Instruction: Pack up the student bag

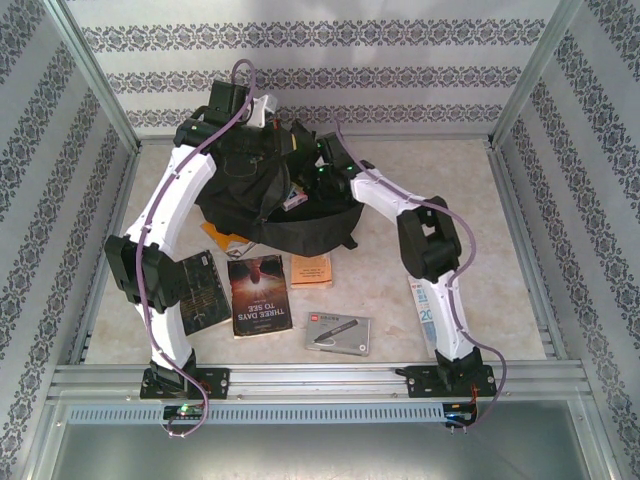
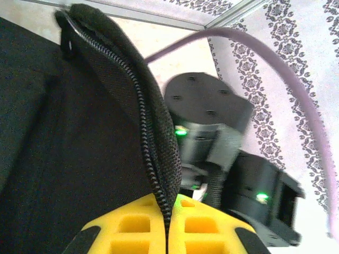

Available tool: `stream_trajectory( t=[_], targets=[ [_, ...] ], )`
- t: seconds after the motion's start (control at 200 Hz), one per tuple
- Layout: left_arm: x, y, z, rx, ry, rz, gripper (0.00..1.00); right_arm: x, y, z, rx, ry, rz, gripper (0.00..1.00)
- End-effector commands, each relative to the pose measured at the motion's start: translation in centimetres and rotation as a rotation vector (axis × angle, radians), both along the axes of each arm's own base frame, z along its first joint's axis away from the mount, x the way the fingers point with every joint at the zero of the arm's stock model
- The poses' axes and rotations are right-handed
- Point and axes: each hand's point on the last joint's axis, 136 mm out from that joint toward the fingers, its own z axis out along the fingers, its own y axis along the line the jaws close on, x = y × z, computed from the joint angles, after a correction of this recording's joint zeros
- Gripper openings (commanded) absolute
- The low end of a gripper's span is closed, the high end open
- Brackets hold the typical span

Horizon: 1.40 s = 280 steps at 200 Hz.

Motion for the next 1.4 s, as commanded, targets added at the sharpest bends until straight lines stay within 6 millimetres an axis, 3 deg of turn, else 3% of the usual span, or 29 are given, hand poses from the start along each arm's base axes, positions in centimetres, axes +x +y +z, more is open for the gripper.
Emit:
stream_trajectory(
  t=[0.0, 0.05, 0.14, 0.295, 0.465, 0.65, 0.72, 0.849, 0.969, 1.119, 1.229, 1.394],
  targets=[
    [0.5, -0.9, 2.7, -0.047, -0.084, -0.034, 0.0, 1.4, 3.7, 4.2, 0.12, -0.126, 0.056, 0.47],
    [0.5, -0.8, 2.5, -0.039, -0.081, -0.028, 0.0, 1.2, 3.4, 4.3, 0.07, -0.153, 0.073, 0.65],
    [0.6, -0.7, 2.1, -0.035, -0.071, -0.022, 0.0, 0.4, 1.5, 5.1, -0.052, -0.223, 0.077, 0.82],
    [1.3, -0.3, 1.2, -0.022, -0.055, -0.005, 0.0, -0.9, -1.4, 8.4, -0.161, -0.358, 0.112, 0.86],
    [1.7, 0.1, 0.4, -0.019, -0.035, 0.011, 0.0, -4.1, -4.2, 11.7, -0.153, -0.468, 0.186, 0.88],
    [1.5, 0.4, 0.2, -0.024, -0.039, 0.034, 0.0, -9.0, -8.9, 14.3, -0.339, -0.612, 0.213, 0.88],
    [1.3, 0.5, -0.2, -0.023, -0.041, 0.034, 0.0, -12.1, -9.7, 14.9, -0.417, -0.672, 0.286, 0.88],
    [0.9, 0.6, -1.3, -0.025, -0.034, 0.042, 0.0, -19.1, -10.3, 12.1, -0.546, -0.608, 0.483, 0.89],
    [0.7, 0.4, -2.3, -0.047, -0.016, 0.045, 0.0, -25.3, -11.6, 7.7, -0.776, -0.546, 0.65, 0.88],
    [0.6, 0.1, -2.1, -0.072, -0.006, 0.037, 0.0, -32.2, -12.4, 3.8, -0.908, -0.485, 0.834, 0.89],
    [0.3, 0.0, -2.3, -0.069, 0.0, 0.024, 0.0, -36.0, -12.0, 1.4, -0.948, -0.466, 0.953, 0.91],
    [0.0, 0.4, -2.5, -0.041, -0.005, 0.021, 0.0, -38.9, -10.5, -1.3, -1.06, -0.477, 1.102, 0.96]
  ],
)
